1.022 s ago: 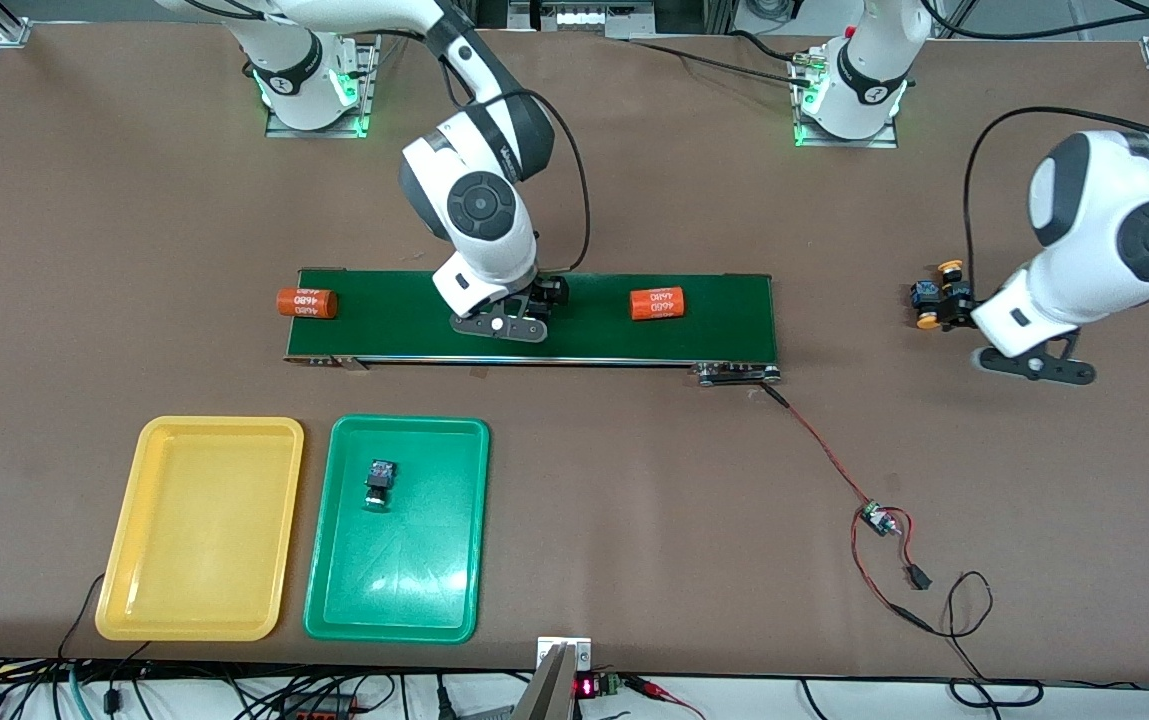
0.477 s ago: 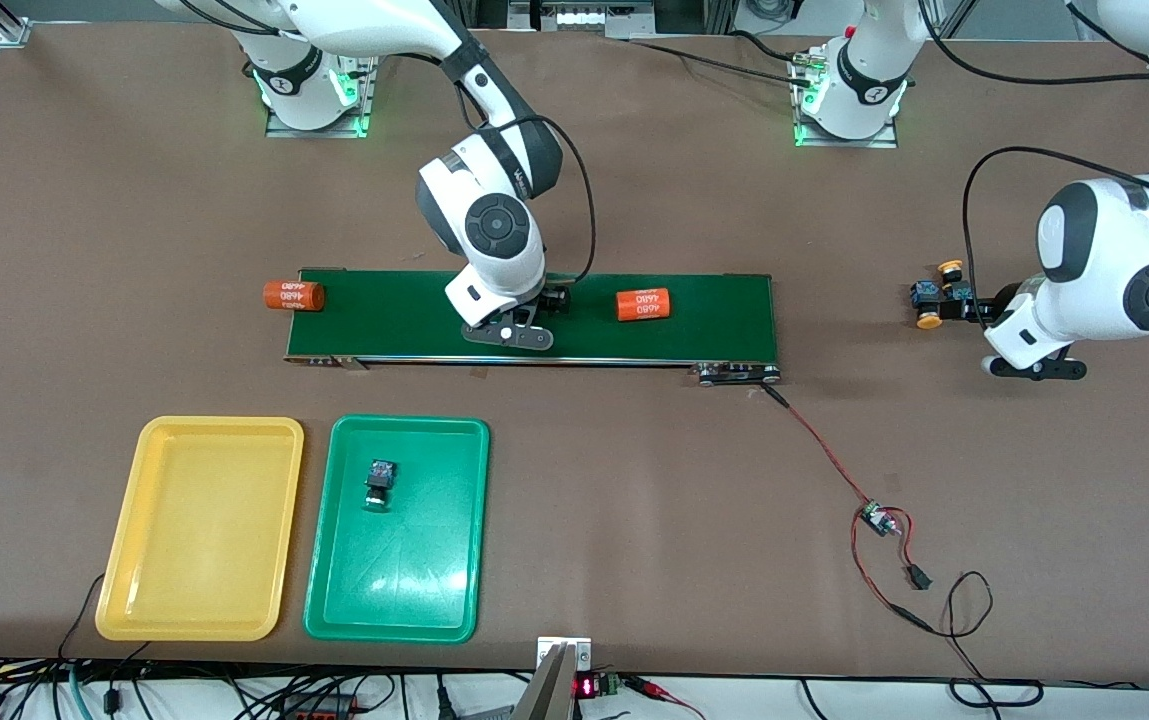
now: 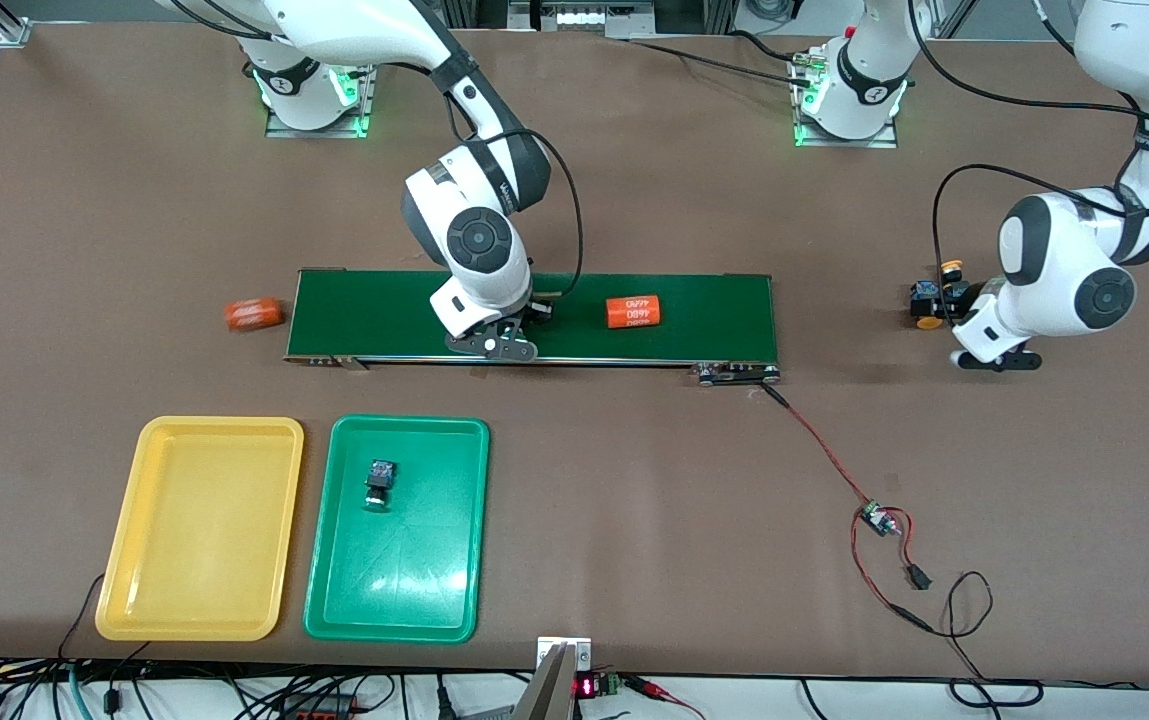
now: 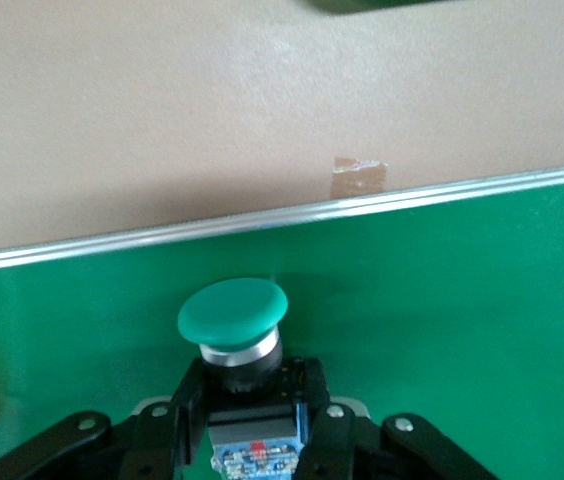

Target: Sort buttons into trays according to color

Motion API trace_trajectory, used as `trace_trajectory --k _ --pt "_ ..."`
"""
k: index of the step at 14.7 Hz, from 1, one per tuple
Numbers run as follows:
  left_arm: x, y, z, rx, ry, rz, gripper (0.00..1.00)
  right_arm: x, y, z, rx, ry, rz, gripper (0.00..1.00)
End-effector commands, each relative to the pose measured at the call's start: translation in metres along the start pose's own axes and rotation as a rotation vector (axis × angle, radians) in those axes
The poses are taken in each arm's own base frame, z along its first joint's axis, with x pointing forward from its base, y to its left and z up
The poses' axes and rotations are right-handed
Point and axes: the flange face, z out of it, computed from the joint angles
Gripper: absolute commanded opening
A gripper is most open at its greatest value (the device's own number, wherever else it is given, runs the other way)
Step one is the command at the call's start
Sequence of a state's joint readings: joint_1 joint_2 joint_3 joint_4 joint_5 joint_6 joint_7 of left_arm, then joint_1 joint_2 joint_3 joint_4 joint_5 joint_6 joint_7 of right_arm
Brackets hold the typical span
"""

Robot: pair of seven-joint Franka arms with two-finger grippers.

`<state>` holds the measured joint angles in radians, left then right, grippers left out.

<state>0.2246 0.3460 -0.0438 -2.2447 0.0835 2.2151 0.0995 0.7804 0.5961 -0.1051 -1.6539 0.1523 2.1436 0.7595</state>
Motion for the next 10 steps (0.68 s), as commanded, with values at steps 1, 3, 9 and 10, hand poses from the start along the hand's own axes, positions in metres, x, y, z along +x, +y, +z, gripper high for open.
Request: trace_trajectory --k 1,3,9,10 --pt "-0.004 0.001 0.011 -0.021 -0.013 -0.001 0.91 0.011 -0.007 -0.030 0.044 0.030 0.007 0.05" --pt "-0.003 0.002 0.019 -0.025 -0.027 -0.001 0.83 0.025 -0.004 -0.047 0.068 0.056 0.018 0.05" --pt "-0.002 0.004 0.027 -0.027 -0.039 -0.008 0.36 0.116 0.049 -0.060 0.103 0.120 0.050 0.05" --pt "0.001 0.004 0.021 -0.024 -0.030 -0.009 0.32 0.130 0.057 -0.056 0.102 0.126 0.061 0.05"
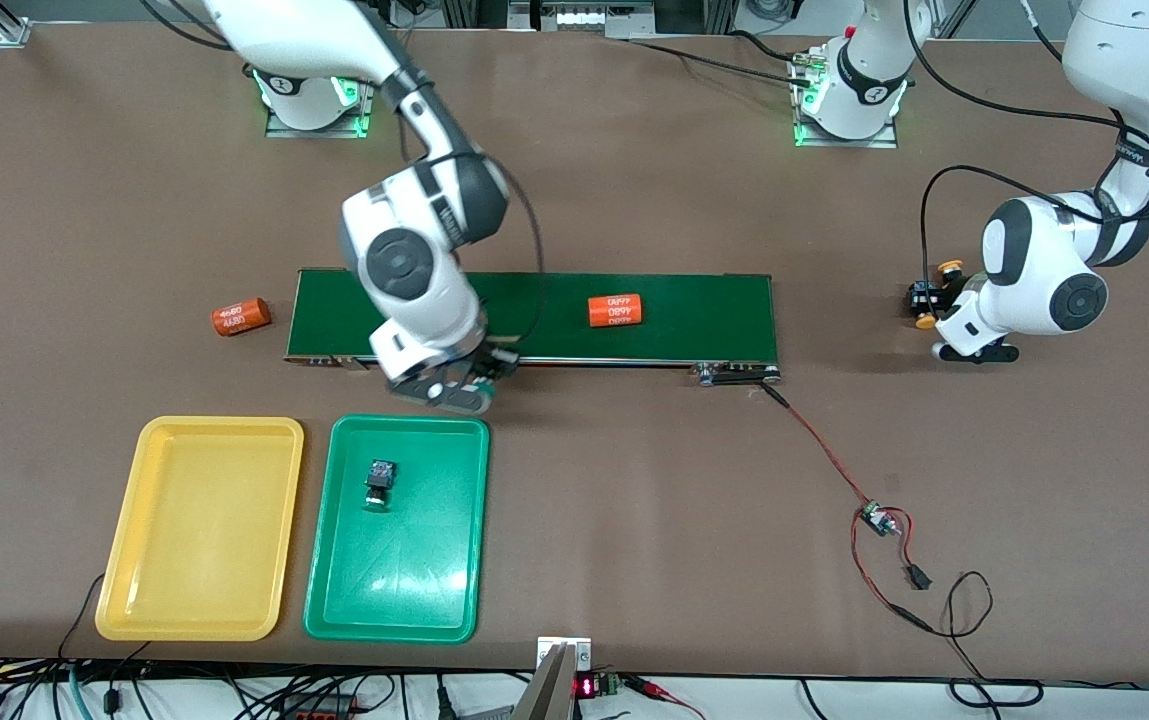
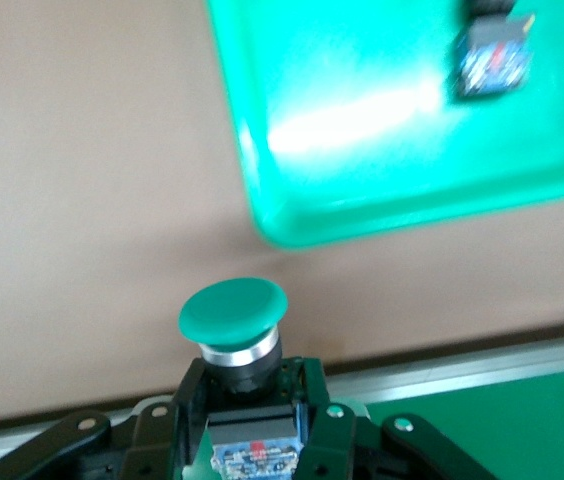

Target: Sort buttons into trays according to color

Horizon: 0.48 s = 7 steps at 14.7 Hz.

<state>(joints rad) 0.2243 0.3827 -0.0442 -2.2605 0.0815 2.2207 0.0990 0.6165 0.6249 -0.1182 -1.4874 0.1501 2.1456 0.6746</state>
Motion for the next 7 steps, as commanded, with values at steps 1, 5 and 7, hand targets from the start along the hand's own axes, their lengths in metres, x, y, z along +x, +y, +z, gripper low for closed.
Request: trace_trajectory --k 1,5,7 --pt "0.003 0.003 -0.011 -0.011 0.025 -0.009 0.32 0.038 0.006 0.019 0.004 0.028 -0.013 0.05" --pt "0.016 0.027 -0.089 0.007 0.047 0.033 0.31 0.080 0.018 0.052 0.046 0.110 -0.021 0.05" --pt "0.021 0.064 -0.124 -0.002 0.036 0.078 0.32 0.088 0.028 0.069 0.045 0.121 -0.016 0.05"
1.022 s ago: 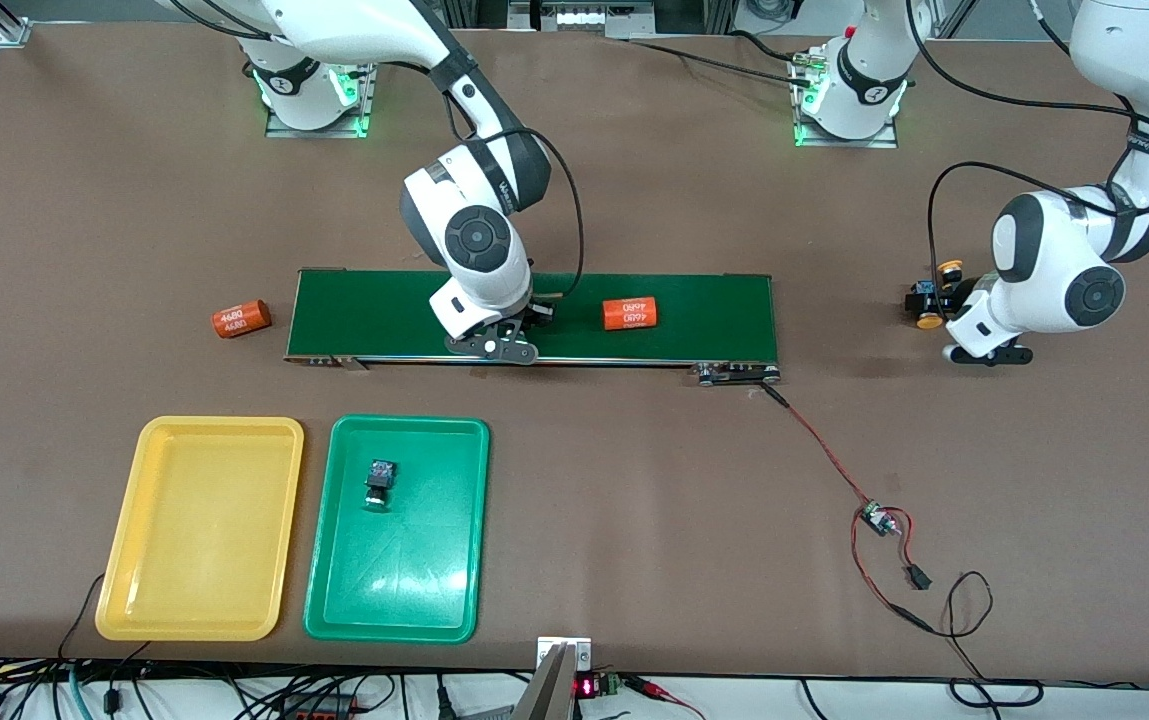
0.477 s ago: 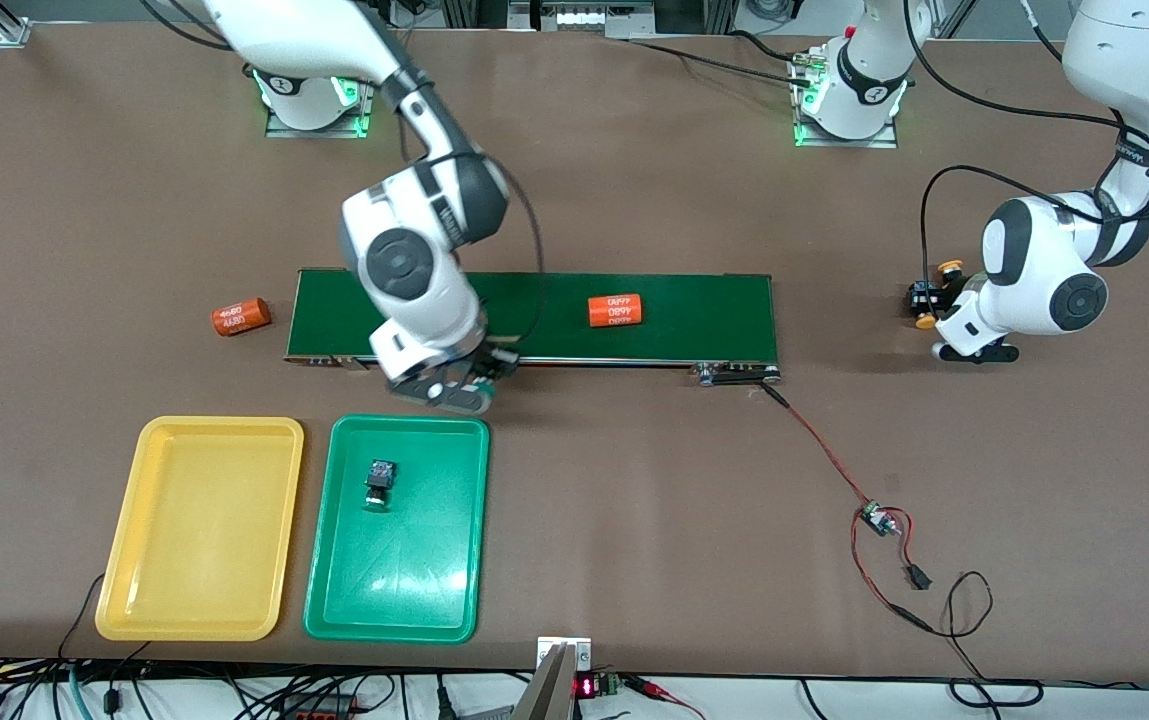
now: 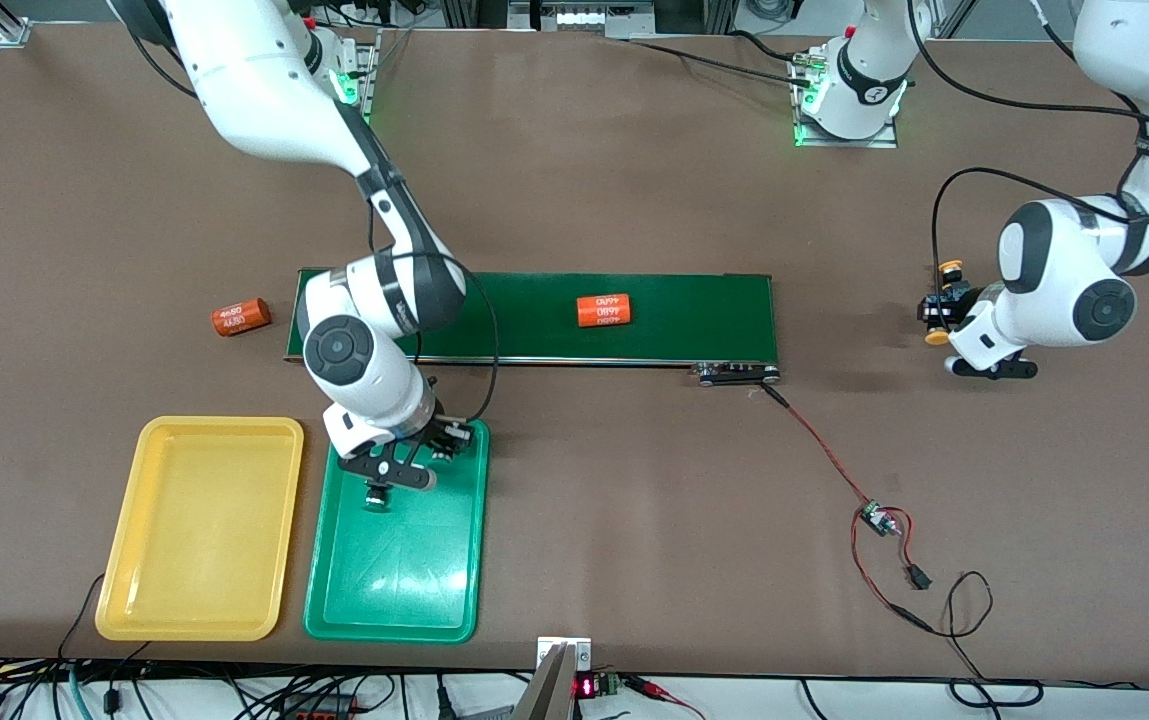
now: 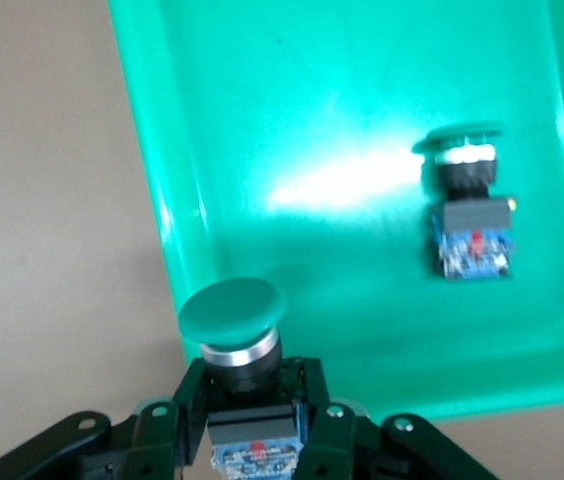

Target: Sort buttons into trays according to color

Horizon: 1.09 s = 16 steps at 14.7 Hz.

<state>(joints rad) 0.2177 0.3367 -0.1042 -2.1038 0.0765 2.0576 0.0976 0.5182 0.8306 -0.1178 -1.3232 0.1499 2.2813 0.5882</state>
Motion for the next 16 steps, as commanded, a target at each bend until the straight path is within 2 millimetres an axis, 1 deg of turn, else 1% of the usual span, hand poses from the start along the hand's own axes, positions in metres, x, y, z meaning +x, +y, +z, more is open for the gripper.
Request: trace_trajectory --k 1,2,4,5,6,7,8,10,13,14,16 --pt "0.008 0.054 -0.053 -0.041 -0.004 0.021 0.32 0.012 0.002 0.020 0.010 0.029 -0.031 0.05" --pt "0.010 0.071 -0.060 -0.058 0.004 0.005 0.32 0.013 0.003 0.027 0.015 0.042 -0.037 0.05" --pt "0.012 0.118 -0.071 -0.094 0.025 -0.001 0.32 0.021 0.011 0.040 0.021 0.066 -0.053 0.05" --pt "0.012 0.144 -0.070 -0.139 0.020 -0.024 0.32 0.026 0.016 0.045 0.023 0.076 -0.062 0.05" --pt "0.014 0.161 -0.069 -0.195 0.021 -0.065 0.32 0.030 0.019 0.047 0.027 0.088 -0.067 0.06" --pt "0.014 0.187 -0.065 -0.242 0.017 -0.072 0.32 0.032 0.021 0.046 0.037 0.098 -0.058 0.20" --pt "0.011 0.218 -0.061 -0.285 0.004 -0.054 0.32 0.032 0.021 0.047 0.039 0.103 -0.055 0.99" --pt "0.008 0.255 -0.052 -0.308 0.005 -0.038 0.32 0.034 0.020 0.038 0.044 0.101 -0.051 1.00" --pt "0.008 0.299 -0.038 -0.312 0.053 0.007 0.32 0.035 0.017 0.007 0.035 0.067 -0.048 1.00" --pt "0.005 0.314 -0.030 -0.312 0.047 0.023 0.32 0.036 0.018 -0.003 0.028 0.055 -0.049 1.00" --pt "-0.003 0.329 -0.021 -0.311 0.030 0.042 0.35 0.037 0.016 -0.020 0.026 0.054 -0.053 1.00"
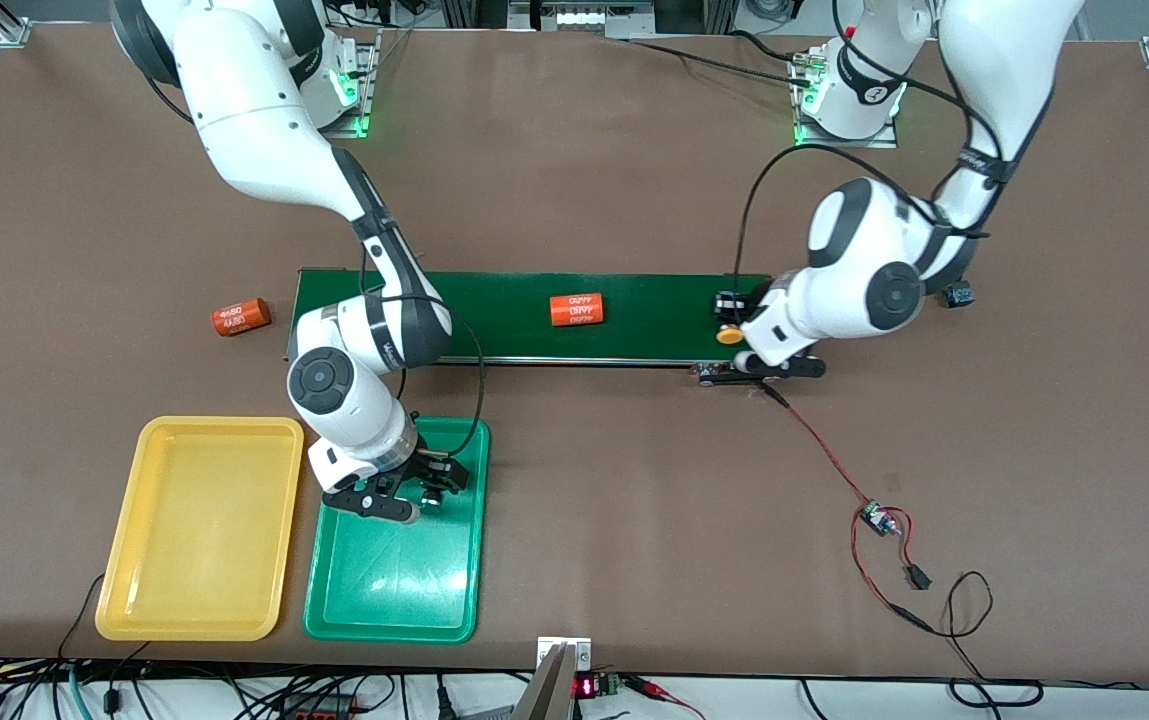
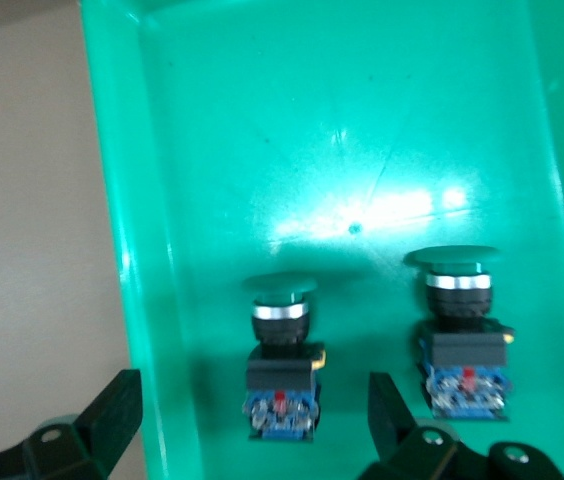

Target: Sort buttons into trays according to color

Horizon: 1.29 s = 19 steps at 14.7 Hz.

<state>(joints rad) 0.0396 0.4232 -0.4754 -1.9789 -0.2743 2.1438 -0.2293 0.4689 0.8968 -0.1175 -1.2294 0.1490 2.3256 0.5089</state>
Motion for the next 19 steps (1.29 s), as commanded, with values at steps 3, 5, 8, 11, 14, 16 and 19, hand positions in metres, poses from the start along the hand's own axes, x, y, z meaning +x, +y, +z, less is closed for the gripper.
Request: trace_trajectory --k 3,5,8,11,14,16,19 --pt "-0.006 0.010 0.015 -0.015 -0.023 0.002 0.68 0.002 -0.003 -0.042 -0.011 -0.035 -0.014 1.00" --pt "-0.004 0.008 0.004 -0.018 -0.006 -0.001 1.00 0.002 0.000 -0.067 -0.027 -0.070 -0.013 1.00" --pt "-0.009 0.000 -0.041 -0.005 0.055 -0.015 1.00 0.008 0.011 -0.103 -0.052 -0.088 0.000 1.00" --pt "-0.007 -0.046 -0.090 0.023 0.099 -0.078 1.00 0.013 0.027 -0.124 -0.081 -0.114 0.019 1.00" --pt "-0.001 -0.109 -0.122 0.148 0.151 -0.122 1.00 0.018 0.045 -0.151 -0.097 -0.144 0.027 1.00" --pt "0.004 -0.156 -0.135 0.259 0.175 -0.142 1.00 0.020 0.057 -0.164 -0.105 -0.162 0.017 1.00" --pt "0.002 -0.217 -0.146 0.353 0.158 -0.166 1.00 0.020 0.109 -0.174 -0.129 -0.196 -0.130 1.00"
